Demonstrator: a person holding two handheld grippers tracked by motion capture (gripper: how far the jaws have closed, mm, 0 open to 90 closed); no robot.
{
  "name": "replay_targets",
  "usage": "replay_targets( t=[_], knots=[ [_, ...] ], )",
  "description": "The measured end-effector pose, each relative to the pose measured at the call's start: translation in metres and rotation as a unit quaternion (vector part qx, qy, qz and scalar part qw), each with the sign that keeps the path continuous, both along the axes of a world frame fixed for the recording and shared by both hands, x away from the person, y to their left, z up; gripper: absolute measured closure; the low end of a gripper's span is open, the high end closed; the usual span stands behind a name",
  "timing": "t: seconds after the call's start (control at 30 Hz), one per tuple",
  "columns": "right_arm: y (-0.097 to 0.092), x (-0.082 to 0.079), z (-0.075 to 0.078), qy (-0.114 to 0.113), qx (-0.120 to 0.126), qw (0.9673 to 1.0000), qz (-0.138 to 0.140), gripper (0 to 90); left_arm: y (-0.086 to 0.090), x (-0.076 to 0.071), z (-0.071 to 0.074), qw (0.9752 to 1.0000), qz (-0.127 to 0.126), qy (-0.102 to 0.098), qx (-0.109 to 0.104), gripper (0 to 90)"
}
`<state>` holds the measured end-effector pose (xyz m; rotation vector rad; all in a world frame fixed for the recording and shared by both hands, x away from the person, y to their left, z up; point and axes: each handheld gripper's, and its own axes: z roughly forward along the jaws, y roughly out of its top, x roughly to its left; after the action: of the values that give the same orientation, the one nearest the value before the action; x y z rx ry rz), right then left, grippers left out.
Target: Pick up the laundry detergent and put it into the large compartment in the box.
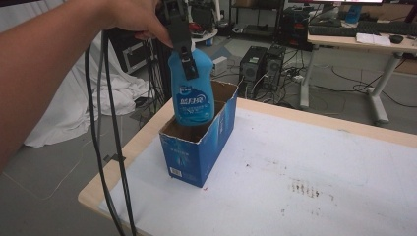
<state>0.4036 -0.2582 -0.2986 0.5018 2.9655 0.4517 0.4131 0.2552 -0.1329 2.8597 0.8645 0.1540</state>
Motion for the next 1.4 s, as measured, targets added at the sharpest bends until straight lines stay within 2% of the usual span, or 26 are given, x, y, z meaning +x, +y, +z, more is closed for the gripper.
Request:
replay_targets(
  t=[0.2,0.47,0.7,0.93,1.4],
  knots=[
    [0.001,0.000,-0.001,0.002,-0.003,1.0000,0.000,1.9,0.000,0.002,-0.020,0.9999,-0.010,0.007,0.009,37.9],
    [0.003,0.001,-0.002,0.003,-0.005,1.0000,-0.001,1.9,-0.001,0.004,-0.041,0.9997,-0.019,0.007,0.012,37.9],
    [0.004,0.002,-0.003,0.003,-0.008,1.0000,-0.001,1.9,-0.001,0.005,-0.063,0.9994,-0.027,0.017,0.016,37.9],
    [0.003,0.001,-0.003,0.004,-0.009,0.9999,-0.002,1.9,-0.003,0.007,-0.083,0.9987,-0.033,0.022,0.032,37.9],
    [0.001,0.001,-0.006,0.004,-0.008,1.0000,-0.002,1.9,-0.005,0.010,-0.124,0.9983,-0.032,0.034,0.036,37.8]
  ],
)
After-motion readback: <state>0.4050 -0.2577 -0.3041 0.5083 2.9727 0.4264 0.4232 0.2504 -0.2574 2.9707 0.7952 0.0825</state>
